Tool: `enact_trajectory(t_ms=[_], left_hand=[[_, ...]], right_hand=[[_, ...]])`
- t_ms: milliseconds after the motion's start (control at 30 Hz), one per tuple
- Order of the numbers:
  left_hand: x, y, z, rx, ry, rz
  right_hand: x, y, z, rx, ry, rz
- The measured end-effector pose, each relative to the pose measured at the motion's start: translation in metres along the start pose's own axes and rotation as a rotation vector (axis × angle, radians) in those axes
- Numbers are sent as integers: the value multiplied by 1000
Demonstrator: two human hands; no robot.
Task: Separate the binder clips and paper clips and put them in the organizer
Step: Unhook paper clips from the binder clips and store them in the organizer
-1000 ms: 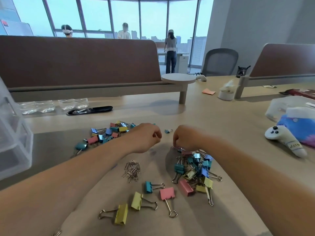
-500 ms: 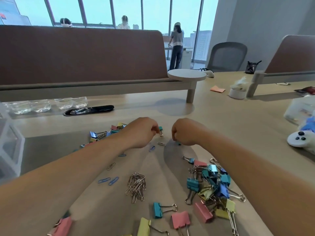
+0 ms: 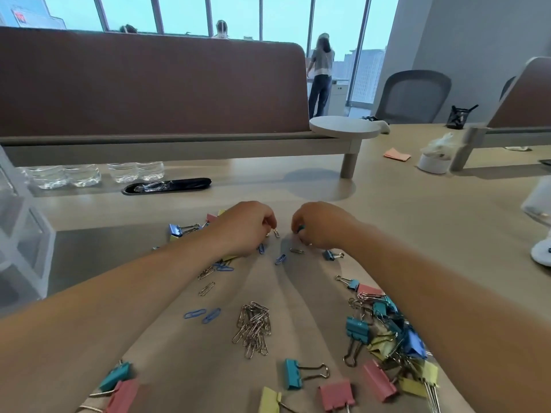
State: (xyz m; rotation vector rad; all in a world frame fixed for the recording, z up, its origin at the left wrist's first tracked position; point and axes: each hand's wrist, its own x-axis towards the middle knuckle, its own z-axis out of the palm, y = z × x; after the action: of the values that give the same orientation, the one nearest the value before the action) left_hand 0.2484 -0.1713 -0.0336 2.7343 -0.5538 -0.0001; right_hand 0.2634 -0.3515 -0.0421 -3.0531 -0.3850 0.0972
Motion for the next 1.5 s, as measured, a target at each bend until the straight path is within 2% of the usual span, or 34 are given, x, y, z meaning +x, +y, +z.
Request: enact_trajectory(t_ms=[500, 633, 767, 900, 1067, 1233, 1500], left_hand=[[-51, 18, 3, -40, -57, 66], [-61, 12, -4, -14, -38, 40], [-70, 4, -13, 15, -36, 9], [-80, -10, -20, 28, -29, -10], [-90, -30, -24, 71, -24, -55], [-94, -46, -26, 66, -21, -75], [-98, -55, -27, 77, -48, -45]], right_hand=[[-83, 3, -16, -76, -167, 114], [-86, -6, -19, -121, -69, 111], [-73, -29, -8, -42, 51, 24], [-57, -49, 9, -74, 61, -63], [-46, -60, 18, -103, 117, -49], [-38, -69, 20, -32, 153, -36], [-38, -91, 23, 118, 128, -127]])
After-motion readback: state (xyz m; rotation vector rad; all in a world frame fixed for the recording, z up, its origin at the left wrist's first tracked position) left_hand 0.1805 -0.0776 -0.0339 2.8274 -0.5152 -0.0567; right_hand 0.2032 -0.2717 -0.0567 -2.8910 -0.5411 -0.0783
